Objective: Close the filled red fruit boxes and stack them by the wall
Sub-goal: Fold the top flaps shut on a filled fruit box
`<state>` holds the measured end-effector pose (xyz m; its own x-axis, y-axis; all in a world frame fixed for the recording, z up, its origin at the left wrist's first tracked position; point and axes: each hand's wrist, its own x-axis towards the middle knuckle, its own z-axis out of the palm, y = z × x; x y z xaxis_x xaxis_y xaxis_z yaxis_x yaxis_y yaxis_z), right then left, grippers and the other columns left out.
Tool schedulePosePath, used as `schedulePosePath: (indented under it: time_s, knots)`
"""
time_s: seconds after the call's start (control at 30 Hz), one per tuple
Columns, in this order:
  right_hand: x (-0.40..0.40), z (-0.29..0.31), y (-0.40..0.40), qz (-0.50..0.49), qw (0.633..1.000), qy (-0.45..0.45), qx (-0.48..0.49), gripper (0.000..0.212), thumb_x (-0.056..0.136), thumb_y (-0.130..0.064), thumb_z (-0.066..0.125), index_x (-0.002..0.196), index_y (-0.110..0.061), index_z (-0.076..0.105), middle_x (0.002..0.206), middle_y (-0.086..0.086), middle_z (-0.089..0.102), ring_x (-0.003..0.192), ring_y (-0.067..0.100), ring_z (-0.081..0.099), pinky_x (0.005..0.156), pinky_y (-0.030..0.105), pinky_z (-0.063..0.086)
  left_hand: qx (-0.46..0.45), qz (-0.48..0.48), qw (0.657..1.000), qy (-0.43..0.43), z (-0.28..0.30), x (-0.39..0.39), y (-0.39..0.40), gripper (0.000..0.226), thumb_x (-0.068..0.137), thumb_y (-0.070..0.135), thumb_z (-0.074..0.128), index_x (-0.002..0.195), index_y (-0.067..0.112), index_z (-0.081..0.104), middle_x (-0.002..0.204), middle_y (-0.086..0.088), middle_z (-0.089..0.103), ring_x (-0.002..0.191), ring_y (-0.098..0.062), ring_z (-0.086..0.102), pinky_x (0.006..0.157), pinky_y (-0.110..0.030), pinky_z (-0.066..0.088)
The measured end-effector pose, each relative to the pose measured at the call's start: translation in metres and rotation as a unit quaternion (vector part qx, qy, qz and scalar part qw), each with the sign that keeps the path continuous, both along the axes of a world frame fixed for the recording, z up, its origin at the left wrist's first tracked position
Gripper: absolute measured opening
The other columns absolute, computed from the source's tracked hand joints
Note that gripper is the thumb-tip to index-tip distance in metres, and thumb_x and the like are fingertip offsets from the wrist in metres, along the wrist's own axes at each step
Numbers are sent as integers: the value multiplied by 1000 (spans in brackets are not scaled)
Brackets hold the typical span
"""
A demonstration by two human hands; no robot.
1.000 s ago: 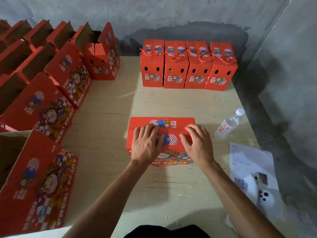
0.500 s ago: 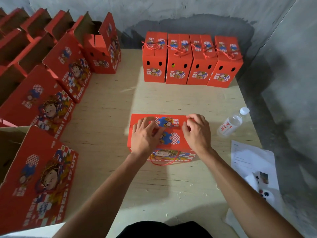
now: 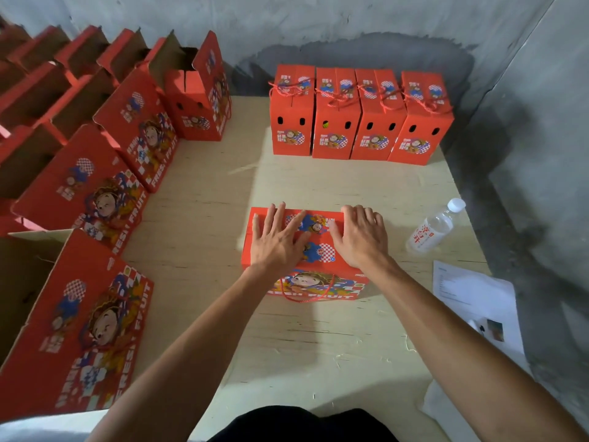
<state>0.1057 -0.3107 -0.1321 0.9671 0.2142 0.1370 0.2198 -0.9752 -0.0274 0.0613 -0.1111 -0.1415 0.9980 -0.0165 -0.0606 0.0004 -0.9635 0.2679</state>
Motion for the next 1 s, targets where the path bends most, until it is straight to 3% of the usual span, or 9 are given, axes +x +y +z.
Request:
schedulePosePath:
  time_s: [0.1, 0.2, 0.33, 0.4, 0.47, 0.5, 0.67, 0.83, 1.0]
  knots:
    - [-3, 6, 6, -35, 998, 29, -46, 66, 102, -63, 25, 125, -11, 58, 112, 15, 66, 104, 32, 56, 93, 46, 41, -23, 55, 998, -7, 6, -2, 0, 74, 96, 78, 27, 161, 45, 14, 173, -4, 1, 159, -24, -10, 123, -58, -15]
    - [-12, 13, 15, -109, 991, 65, -50, 77, 98, -70, 25, 113, -10, 71, 109, 19, 69, 108, 34, 57, 98, 46, 37, -70, 223, 972, 23, 11, -10, -3, 122, 69, 100, 39, 163, 31, 2, 172, -9, -9, 156, -35, -17, 116, -61, -21]
    - [-24, 20, 24, -170, 977, 113, -60, 78, 100, -65, 26, 87, -12, 81, 85, 10, 76, 93, 29, 70, 84, 35, 42, -280, 382, 881, 21, 7, -27, -16, 155, 47, 91, 74, 161, 26, -10, 171, -6, -12, 156, -44, -4, 119, -67, 13]
    - [-29, 19, 24, -157, 979, 119, -48, 73, 103, -60, 28, 86, -13, 81, 83, 8, 77, 89, 27, 74, 72, 30, 41, -439, 403, 803, -3, -3, -35, -22, 140, 53, 69, 90, 159, 19, 13, 165, -14, 27, 146, -33, 40, 112, -50, 42]
    - [-35, 13, 19, -131, 985, 108, -34, 68, 106, -53, 28, 91, -12, 81, 88, 10, 77, 93, 30, 74, 73, 30, 46, -560, 383, 734, -2, -9, -38, -23, 85, 62, 51, 95, 132, 17, 61, 124, -10, 72, 103, -17, 74, 90, -37, 59]
    - [-38, 8, 16, -117, 988, 103, -24, 67, 107, -52, 27, 95, -12, 80, 91, 12, 77, 96, 31, 73, 76, 32, 49, -583, 363, 727, 7, -10, -38, -19, 61, 66, 45, 95, 116, 18, 72, 105, -5, 79, 90, -16, 77, 84, -38, 63]
    - [-55, -1, 19, -125, 981, 133, 62, 72, 110, -46, 20, 96, -4, 77, 100, 20, 75, 104, 38, 70, 90, 39, 52, -594, 287, 749, 59, -4, -23, 10, 41, 75, 30, 92, 108, 14, 75, 96, -7, 80, 86, -26, 78, 81, -45, 64]
    - [-57, -4, 39, -167, 953, 216, 133, 80, 108, -53, 7, 112, -7, 72, 117, 20, 72, 113, 39, 66, 95, 42, 48, -488, 275, 824, 86, -2, -8, 32, 38, 80, 26, 87, 112, 10, 73, 100, -9, 78, 85, -21, 77, 82, -38, 63]
    - [-63, -9, 40, -174, 946, 216, 169, 79, 102, -68, 7, 122, -16, 63, 120, 16, 69, 109, 37, 66, 87, 42, 47, -537, 249, 805, 43, -1, -17, 25, 42, 94, 45, 72, 101, 4, 69, 99, -13, 76, 88, -24, 74, 90, -50, 60]
